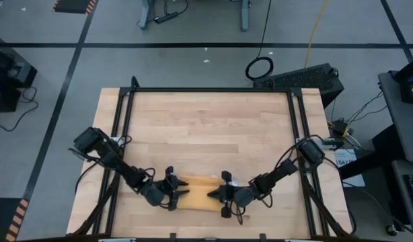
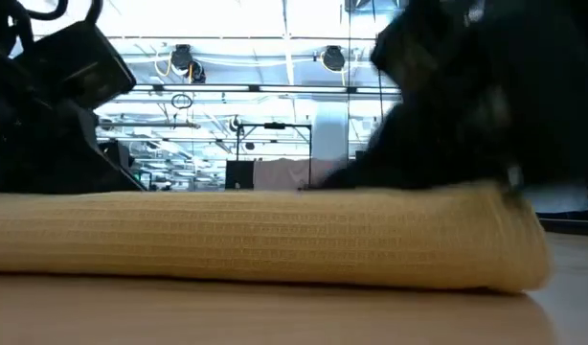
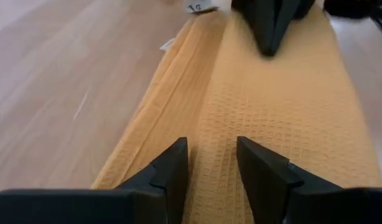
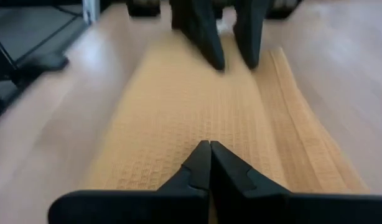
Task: Roll towel
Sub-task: Roll the yellow towel
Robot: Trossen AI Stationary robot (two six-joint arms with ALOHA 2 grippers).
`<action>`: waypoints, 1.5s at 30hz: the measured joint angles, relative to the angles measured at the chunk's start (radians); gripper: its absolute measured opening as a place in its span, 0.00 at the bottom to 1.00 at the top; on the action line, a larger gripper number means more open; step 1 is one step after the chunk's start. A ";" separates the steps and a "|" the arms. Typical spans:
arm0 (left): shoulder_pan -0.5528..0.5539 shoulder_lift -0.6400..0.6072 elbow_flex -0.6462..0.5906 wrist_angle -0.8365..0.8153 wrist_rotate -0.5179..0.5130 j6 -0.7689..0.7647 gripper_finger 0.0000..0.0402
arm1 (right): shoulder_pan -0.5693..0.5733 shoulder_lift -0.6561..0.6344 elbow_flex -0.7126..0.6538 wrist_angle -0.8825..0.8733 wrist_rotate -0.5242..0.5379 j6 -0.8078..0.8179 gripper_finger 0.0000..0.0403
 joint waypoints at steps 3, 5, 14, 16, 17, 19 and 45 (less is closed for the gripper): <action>-0.006 -0.030 0.000 -0.013 0.001 0.010 0.35 | 0.000 0.016 -0.001 0.001 -0.003 0.017 0.00; -0.011 -0.089 0.000 -0.035 0.003 0.043 0.35 | 0.002 -0.016 -0.001 -0.018 -0.013 -0.013 0.00; -0.013 -0.357 0.000 -0.141 -0.033 0.129 0.35 | 0.023 -0.328 0.000 -0.418 -0.139 -0.114 0.00; -0.013 -0.355 0.000 -0.153 -0.041 0.128 0.35 | 0.030 -0.347 0.000 -0.446 -0.117 -0.114 0.00; -0.012 -0.352 0.000 -0.160 -0.042 0.117 0.35 | 0.035 -0.348 0.000 -0.451 -0.100 -0.113 0.00; -0.014 -0.332 0.000 -0.171 -0.044 0.068 0.35 | 0.045 -0.327 0.000 -0.470 -0.089 -0.106 0.00; -0.026 -0.104 0.114 -0.072 -0.222 0.206 0.35 | 0.155 -0.411 -0.065 -0.672 0.142 -0.109 0.00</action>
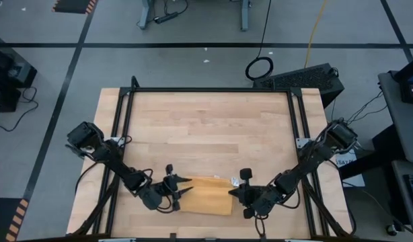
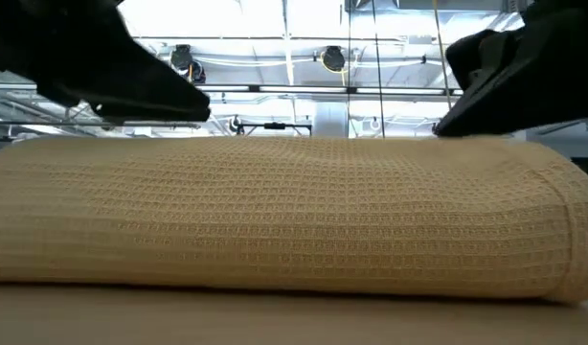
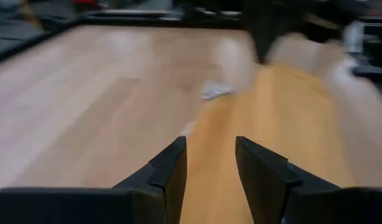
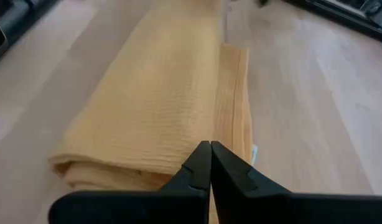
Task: Roll towel
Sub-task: Roll the yellow towel
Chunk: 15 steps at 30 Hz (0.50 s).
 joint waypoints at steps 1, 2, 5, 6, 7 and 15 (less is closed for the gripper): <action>0.004 0.000 0.011 0.000 0.040 0.010 0.35 | 0.002 -0.008 -0.006 0.004 0.007 0.002 0.00; 0.005 0.000 0.021 0.003 0.074 0.020 0.35 | 0.005 -0.016 -0.011 0.012 0.007 0.010 0.00; 0.005 0.000 0.039 0.001 0.141 0.024 0.35 | 0.022 -0.032 -0.029 0.010 0.004 0.033 0.00; 0.003 0.000 0.043 -0.010 0.154 0.010 0.35 | 0.027 -0.032 -0.033 0.019 0.005 0.040 0.00; -0.001 0.000 0.046 -0.033 0.156 -0.009 0.35 | 0.033 -0.032 -0.040 0.035 0.005 0.046 0.00; -0.043 0.000 0.102 -0.102 0.116 0.046 0.36 | 0.081 0.001 -0.139 0.274 0.008 0.179 0.00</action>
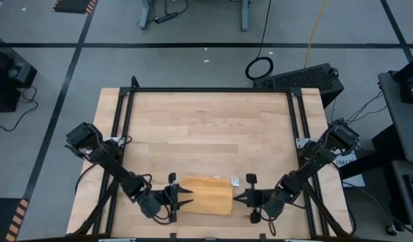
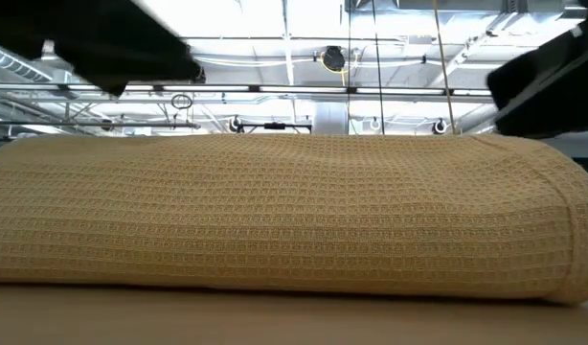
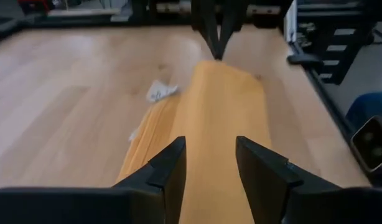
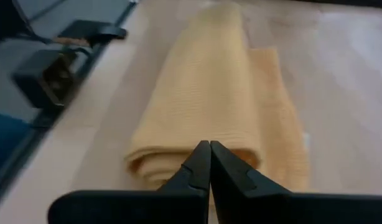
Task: Roll towel
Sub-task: Roll the yellow towel
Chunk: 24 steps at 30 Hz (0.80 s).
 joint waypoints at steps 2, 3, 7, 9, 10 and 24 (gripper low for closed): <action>-0.002 0.000 0.025 -0.009 -0.002 0.001 0.39 | 0.018 0.000 -0.010 0.033 0.000 0.024 0.00; 0.000 0.000 0.037 -0.032 -0.003 -0.030 0.41 | 0.027 0.001 -0.010 0.047 0.000 0.029 0.00; 0.001 0.006 0.080 -0.164 0.005 -0.138 0.52 | 0.050 0.001 -0.010 0.115 -0.001 0.034 0.00; -0.015 0.021 0.103 -0.158 0.001 -0.113 0.58 | 0.064 0.001 -0.010 0.111 -0.005 0.035 0.00; -0.027 0.024 0.109 -0.160 -0.002 -0.090 0.60 | 0.071 0.001 -0.010 0.105 -0.008 0.033 0.00; -0.128 0.040 0.134 -0.337 -0.074 -0.177 0.65 | 0.100 0.001 -0.009 0.038 -0.033 -0.020 0.20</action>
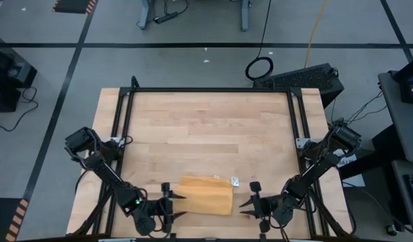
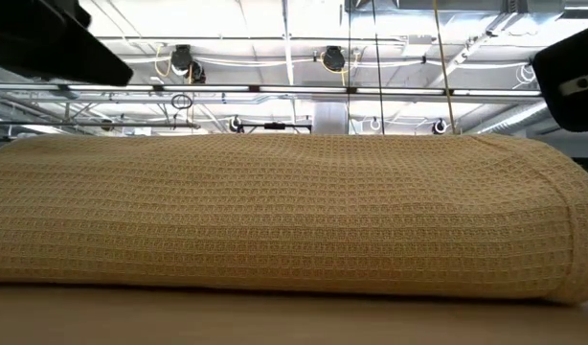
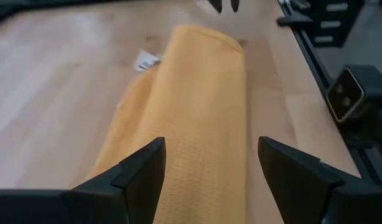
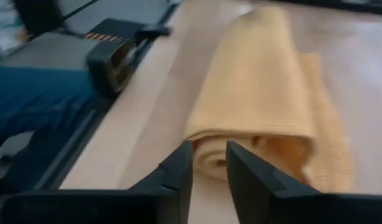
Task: Roll towel
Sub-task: Roll the yellow towel
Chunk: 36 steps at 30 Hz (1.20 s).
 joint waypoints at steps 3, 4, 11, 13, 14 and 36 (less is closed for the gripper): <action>-0.009 0.000 0.000 0.009 -0.071 -0.024 0.65 | -0.004 0.000 0.000 0.011 0.088 0.024 0.26; -0.006 0.000 0.000 0.007 -0.082 -0.057 0.65 | -0.009 0.000 0.000 0.028 0.118 0.025 0.28; 0.007 0.003 0.000 0.015 -0.107 -0.158 0.65 | -0.075 -0.001 0.000 0.071 0.091 -0.031 0.33; 0.007 0.004 0.000 0.013 -0.106 -0.157 0.65 | -0.095 -0.001 0.000 0.065 0.046 -0.055 0.33; 0.007 0.004 0.000 0.013 -0.106 -0.157 0.65 | -0.104 -0.001 0.000 0.064 0.027 -0.063 0.33; 0.036 0.146 -0.001 0.032 0.029 0.093 0.66 | -0.055 0.000 0.000 -0.096 -0.093 -0.239 0.47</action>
